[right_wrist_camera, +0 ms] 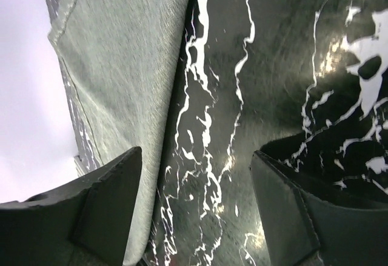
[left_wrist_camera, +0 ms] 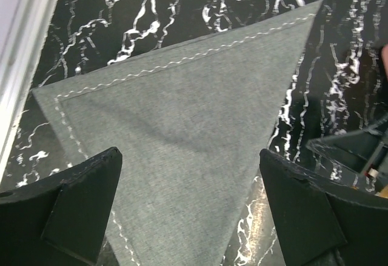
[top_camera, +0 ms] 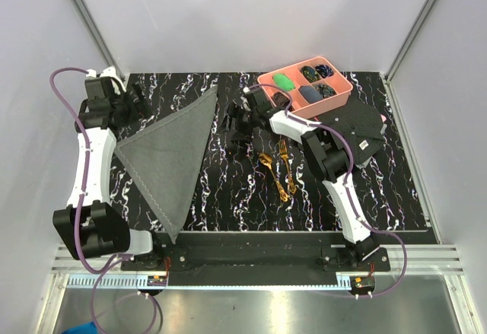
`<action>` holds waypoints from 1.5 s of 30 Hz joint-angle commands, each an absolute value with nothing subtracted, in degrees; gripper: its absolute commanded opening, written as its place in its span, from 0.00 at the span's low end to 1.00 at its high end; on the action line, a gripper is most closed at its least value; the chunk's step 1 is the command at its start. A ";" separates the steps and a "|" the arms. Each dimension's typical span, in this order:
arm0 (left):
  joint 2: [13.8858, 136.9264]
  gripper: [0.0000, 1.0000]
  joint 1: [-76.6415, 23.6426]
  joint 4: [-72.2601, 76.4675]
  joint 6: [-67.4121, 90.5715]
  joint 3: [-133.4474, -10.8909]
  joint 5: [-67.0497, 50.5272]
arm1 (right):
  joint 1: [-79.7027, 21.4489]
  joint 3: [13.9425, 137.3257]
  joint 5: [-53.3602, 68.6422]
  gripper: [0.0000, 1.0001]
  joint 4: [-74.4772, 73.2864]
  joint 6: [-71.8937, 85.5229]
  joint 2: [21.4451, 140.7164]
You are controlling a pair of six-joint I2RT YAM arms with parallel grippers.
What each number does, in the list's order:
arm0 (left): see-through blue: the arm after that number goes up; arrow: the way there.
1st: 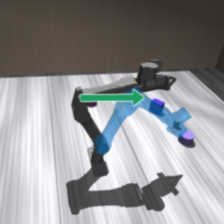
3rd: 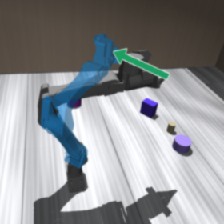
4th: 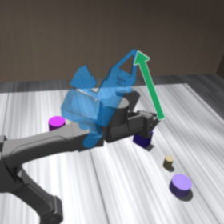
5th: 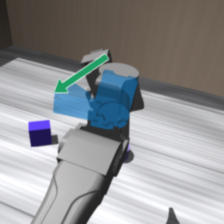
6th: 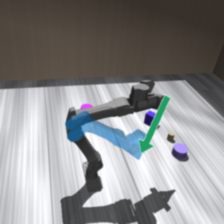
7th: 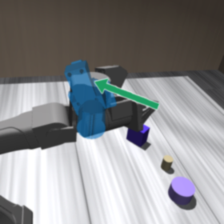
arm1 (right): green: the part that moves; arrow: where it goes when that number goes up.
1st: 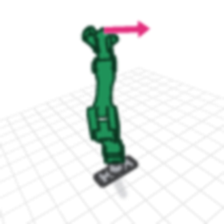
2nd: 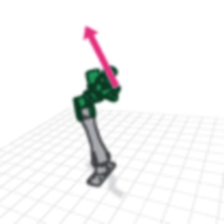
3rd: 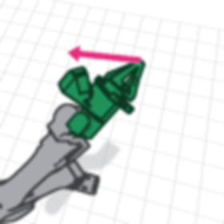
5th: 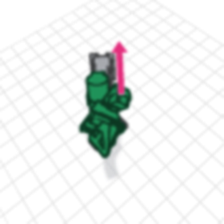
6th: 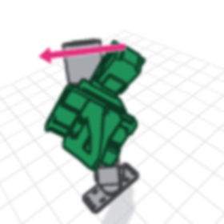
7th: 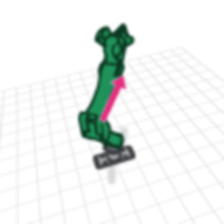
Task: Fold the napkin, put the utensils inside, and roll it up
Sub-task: Fold the napkin
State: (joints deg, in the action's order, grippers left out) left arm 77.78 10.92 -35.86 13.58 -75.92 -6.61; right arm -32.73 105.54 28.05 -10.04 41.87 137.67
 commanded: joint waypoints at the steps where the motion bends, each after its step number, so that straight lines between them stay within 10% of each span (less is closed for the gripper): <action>1: 74.89 0.99 10.63 -32.43 14.15 -75.76 -10.11 | -33.05 107.84 26.02 0.79 -8.52 43.68 139.30; 25: 75.67 0.99 10.64 -31.20 14.76 -75.06 -12.21 | -37.97 116.54 25.84 0.65 -10.20 47.98 149.59; 45: 77.52 0.99 10.63 -31.20 15.47 -74.97 -14.24 | -38.14 126.47 22.24 0.25 -14.32 49.92 155.39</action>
State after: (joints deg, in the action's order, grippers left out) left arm 77.10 10.87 -33.85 15.05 -75.35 -11.94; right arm -37.67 123.94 25.89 -9.28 50.81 151.96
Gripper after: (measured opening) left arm 0.987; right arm 0.279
